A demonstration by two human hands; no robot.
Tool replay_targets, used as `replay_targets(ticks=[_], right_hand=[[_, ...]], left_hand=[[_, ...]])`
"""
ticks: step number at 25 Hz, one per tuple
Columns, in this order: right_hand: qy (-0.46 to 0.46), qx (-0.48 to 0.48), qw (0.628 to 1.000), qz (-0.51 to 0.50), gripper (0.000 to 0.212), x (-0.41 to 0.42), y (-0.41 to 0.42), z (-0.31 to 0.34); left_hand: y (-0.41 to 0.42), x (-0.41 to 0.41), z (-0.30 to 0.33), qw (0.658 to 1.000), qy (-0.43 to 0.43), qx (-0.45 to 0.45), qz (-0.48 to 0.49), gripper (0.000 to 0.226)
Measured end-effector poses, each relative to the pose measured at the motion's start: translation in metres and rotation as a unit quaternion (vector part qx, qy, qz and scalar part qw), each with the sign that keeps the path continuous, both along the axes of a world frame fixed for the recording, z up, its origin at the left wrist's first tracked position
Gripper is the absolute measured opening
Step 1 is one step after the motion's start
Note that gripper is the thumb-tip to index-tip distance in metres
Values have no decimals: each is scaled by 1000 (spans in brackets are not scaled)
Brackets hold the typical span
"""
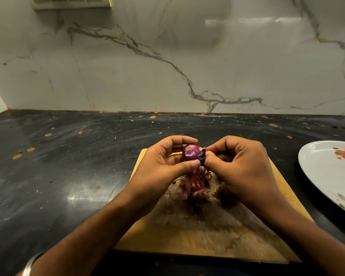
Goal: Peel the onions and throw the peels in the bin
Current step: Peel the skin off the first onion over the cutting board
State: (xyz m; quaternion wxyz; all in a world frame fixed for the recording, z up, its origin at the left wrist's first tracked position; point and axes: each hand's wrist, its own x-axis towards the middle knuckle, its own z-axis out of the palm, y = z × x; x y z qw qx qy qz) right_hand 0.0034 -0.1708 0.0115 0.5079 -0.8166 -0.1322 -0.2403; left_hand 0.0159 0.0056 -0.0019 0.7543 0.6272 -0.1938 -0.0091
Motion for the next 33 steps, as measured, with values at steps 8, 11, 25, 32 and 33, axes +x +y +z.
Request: replay_targets(ticks=[8, 11, 25, 32, 33], right_hand=[[13, 22, 999, 25, 7, 0, 0, 0], [10, 10, 999, 31, 6, 2, 0, 0], [95, 106, 979, 146, 11, 2, 1, 6], [97, 81, 978, 165, 10, -1, -1, 10], [104, 82, 977, 170, 9, 0, -2, 11]], left_hand=[[2, 0, 5, 995, 76, -44, -42, 42], [3, 1, 5, 997, 59, -23, -41, 42], [5, 1, 6, 993, 83, -32, -75, 38], [5, -1, 8, 996, 64, -7, -67, 41], [6, 0, 9, 995, 67, -4, -74, 41]])
